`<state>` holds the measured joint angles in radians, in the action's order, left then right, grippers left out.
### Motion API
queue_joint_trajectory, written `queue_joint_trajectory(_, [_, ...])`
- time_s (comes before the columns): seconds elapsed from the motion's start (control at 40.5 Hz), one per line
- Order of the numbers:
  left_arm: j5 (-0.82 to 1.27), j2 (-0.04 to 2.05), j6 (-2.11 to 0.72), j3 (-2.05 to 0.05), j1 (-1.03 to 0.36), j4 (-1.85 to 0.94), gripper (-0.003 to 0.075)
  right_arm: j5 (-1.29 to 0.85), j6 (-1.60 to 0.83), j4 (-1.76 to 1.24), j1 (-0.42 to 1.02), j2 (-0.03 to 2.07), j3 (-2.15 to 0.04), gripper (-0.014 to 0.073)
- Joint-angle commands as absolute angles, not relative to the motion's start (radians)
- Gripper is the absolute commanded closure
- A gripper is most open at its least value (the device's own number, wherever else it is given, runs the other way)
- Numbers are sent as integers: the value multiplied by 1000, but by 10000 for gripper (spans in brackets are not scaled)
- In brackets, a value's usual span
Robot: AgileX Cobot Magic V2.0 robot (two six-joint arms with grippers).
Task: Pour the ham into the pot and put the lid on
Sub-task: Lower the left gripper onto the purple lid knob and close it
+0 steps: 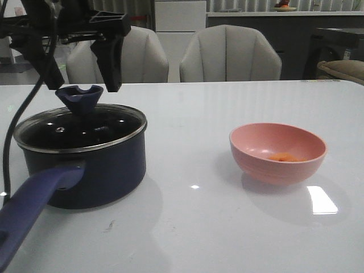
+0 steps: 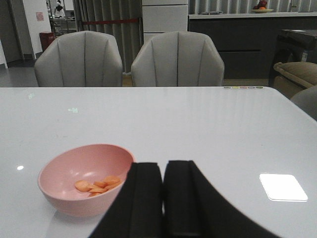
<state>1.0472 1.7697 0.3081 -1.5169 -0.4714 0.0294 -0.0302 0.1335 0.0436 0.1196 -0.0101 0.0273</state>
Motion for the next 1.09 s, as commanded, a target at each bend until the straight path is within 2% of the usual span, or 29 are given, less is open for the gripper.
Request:
queue_joint_trajectory(0.0, [1028,1736,327,-1550,-476,35,129,59,130,53,115,-31,22,436])
queue_joint_trajectory(0.445, [1024,1782,328,-1550,-476,36,143,59,130,53,115,-31,22,436])
queue_joint_trajectory(0.519, [1024,1782,328,-1552,-476,36,192,59,130,53,115,-31,22,436])
queue_joint_trajectory(0.692, [1022,1782,328,-1552,-476,36,386,59,130,53,115,-31,22,436])
queue_joint_trajectory(0.766, [1022,1782,328,-1552,-476,36,431,59,130,53,115,-31,22,436])
queue_joint_trajectory(1.063, [1024,1739,328,-1552,-476,76,443,59,130,53,115,-31,22,436])
